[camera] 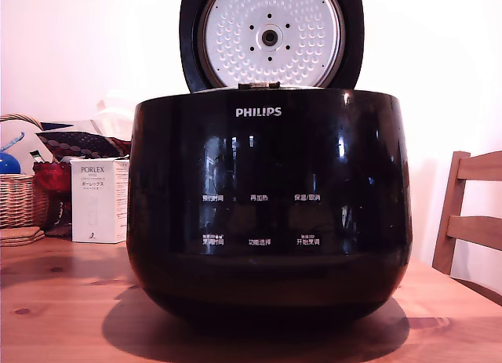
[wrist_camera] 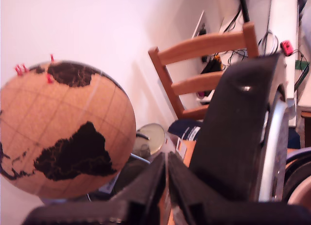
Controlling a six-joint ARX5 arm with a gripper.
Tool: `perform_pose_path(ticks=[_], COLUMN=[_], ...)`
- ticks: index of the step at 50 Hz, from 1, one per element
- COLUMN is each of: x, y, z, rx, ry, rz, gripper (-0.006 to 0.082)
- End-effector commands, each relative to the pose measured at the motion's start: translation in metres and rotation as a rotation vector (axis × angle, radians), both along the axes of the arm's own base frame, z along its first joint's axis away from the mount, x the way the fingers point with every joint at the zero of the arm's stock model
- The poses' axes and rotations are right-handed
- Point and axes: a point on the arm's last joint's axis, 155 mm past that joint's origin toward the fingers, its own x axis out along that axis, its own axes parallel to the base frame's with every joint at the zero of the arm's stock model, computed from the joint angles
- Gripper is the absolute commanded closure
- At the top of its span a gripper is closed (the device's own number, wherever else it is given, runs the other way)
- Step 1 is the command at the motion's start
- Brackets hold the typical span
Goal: Close the rice cooker by pressing the lid down with medium force
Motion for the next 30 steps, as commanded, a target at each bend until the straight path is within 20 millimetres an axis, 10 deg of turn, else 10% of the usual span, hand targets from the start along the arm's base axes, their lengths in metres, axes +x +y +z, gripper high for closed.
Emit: perform_pose_path(ticks=[1, 30], x=[0.006, -0.011], y=[-0.003, 0.006], z=[-0.011, -0.040], rx=[0.014, 0.081], ry=[0.020, 0.152], rz=[-0.001, -0.003], gripper=[0.0788, 0.0788])
